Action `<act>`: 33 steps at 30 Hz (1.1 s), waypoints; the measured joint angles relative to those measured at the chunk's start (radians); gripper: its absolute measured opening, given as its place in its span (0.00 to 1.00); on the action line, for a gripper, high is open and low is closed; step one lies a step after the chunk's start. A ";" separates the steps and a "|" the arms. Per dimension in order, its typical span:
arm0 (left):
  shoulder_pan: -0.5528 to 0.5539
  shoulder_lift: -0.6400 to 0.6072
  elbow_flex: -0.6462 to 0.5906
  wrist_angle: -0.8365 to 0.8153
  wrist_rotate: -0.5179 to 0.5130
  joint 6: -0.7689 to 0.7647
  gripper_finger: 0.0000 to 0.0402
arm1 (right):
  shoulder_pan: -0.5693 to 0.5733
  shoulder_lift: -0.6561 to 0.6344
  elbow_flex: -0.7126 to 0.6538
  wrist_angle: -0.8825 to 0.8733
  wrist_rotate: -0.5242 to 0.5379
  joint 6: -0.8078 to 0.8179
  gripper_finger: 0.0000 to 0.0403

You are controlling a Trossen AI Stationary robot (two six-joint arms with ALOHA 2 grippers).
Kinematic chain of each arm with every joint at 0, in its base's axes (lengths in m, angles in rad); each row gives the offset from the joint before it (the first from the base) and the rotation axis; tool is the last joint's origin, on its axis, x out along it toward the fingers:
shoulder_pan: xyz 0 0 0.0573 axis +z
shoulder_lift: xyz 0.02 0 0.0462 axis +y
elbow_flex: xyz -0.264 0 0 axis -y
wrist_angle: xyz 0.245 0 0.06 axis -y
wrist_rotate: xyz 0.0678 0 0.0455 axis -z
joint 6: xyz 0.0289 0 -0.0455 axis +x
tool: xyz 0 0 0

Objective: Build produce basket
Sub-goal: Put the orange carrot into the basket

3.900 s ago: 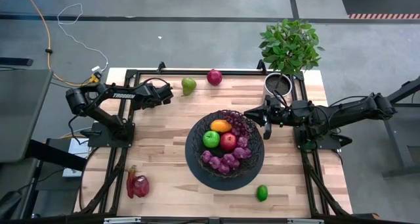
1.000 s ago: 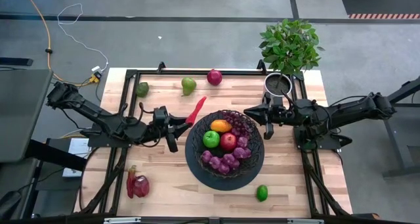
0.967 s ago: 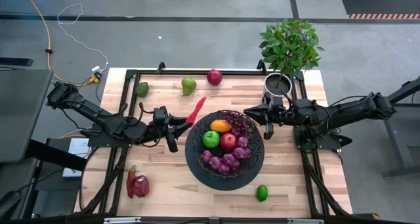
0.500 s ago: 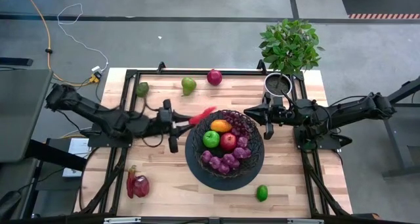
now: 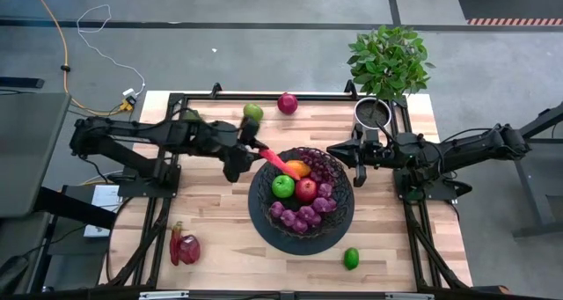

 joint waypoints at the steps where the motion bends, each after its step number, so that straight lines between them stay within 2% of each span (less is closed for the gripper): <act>1: 0.000 0.019 0.007 -0.002 0.000 0.044 0.30 | 0.000 0.000 0.000 -0.006 0.000 0.005 0.00; 8: -0.001 0.161 0.021 -0.006 0.004 0.340 0.32 | 0.000 0.000 0.000 -0.045 0.003 0.042 0.00; 12: -0.003 0.211 0.021 -0.007 -0.040 0.392 0.30 | 0.000 0.000 0.000 -0.043 0.003 0.042 0.00; 17: -0.002 0.211 0.021 -0.003 -0.006 0.290 0.27 | 0.000 0.000 0.000 -0.048 0.004 0.040 0.00; 27: -0.016 0.145 0.021 0.036 -0.006 0.130 0.24 | -0.001 0.000 0.000 -0.063 0.024 0.042 0.00; 30: -0.036 0.103 0.040 0.044 0.000 0.035 0.24 | -0.001 0.000 0.000 -0.061 0.024 0.043 0.00; 33: -0.048 0.053 0.073 0.046 0.026 -0.129 0.24 | -0.001 -0.001 0.000 -0.035 0.024 0.078 0.00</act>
